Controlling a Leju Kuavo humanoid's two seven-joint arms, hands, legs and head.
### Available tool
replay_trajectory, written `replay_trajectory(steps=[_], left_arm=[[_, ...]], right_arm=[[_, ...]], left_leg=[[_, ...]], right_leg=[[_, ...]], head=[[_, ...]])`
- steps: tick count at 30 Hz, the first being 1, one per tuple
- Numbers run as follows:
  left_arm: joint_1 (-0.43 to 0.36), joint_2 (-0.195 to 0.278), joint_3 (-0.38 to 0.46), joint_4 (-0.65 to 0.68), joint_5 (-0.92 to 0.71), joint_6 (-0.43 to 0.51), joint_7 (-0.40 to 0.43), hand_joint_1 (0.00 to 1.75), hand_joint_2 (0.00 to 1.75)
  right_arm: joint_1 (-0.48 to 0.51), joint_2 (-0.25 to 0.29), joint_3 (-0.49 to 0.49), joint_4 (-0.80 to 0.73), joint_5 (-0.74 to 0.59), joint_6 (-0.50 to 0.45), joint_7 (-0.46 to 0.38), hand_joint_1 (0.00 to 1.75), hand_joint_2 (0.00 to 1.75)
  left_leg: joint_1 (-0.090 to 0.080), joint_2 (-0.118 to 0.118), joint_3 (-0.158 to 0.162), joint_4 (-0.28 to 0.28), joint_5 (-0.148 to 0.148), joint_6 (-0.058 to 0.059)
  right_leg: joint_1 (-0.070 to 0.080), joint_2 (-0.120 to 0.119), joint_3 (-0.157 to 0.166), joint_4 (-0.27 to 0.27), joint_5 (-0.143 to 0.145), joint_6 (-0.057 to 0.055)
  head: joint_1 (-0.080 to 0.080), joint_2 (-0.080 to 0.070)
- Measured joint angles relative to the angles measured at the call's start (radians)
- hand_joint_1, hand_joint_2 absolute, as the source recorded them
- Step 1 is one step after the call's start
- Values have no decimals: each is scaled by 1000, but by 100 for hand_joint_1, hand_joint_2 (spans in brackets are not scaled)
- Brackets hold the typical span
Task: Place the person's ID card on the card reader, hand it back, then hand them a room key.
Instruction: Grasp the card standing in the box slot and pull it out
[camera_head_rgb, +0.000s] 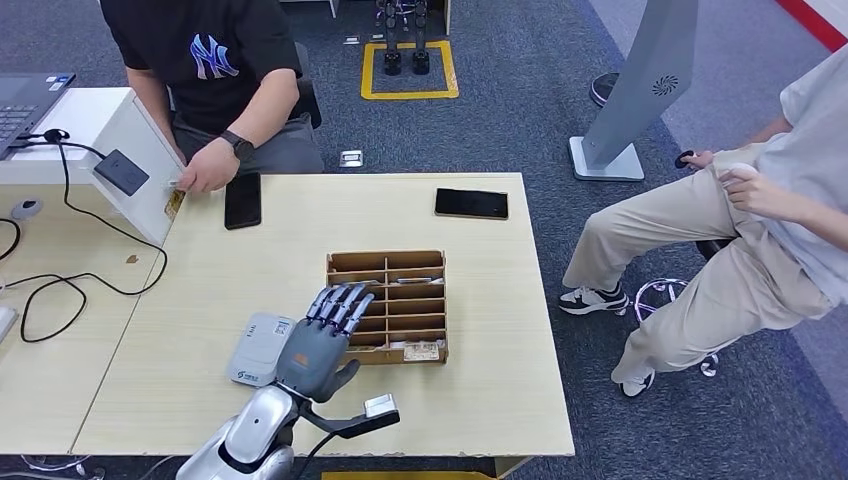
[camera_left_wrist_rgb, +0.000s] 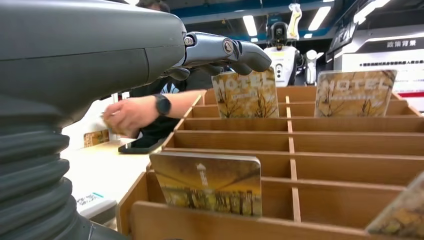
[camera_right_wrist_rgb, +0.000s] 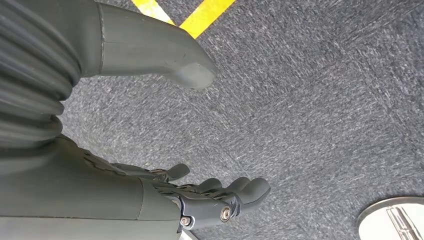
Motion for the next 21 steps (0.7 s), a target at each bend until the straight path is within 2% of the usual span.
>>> replay_trajectory(steps=[11, 15, 21], left_arm=[[0, -9, 0, 30, 0, -3, 4, 3, 175], [0, -10, 0, 34, 14, -6, -1, 175, 175], [-1, -10, 0, 35, 69, -30, -31, 175, 175]], right_arm=[[1, 0, 0, -3, 0, 0, 1, 0, 175], [1, 0, 0, -3, 1, 0, 1, 0, 175], [2, 0, 0, -3, 2, 0, 2, 0, 175]], left_leg=[[0, 0, 0, 0, 0, 0], [0, 0, 0, 0, 0, 0], [0, 0, 0, 0, 0, 0]], right_leg=[[0, 0, 0, 0, 0, 0], [0, 0, 0, 0, 0, 0], [0, 0, 0, 0, 0, 0]], head=[[0, 0], [0, 0], [0, 0]])
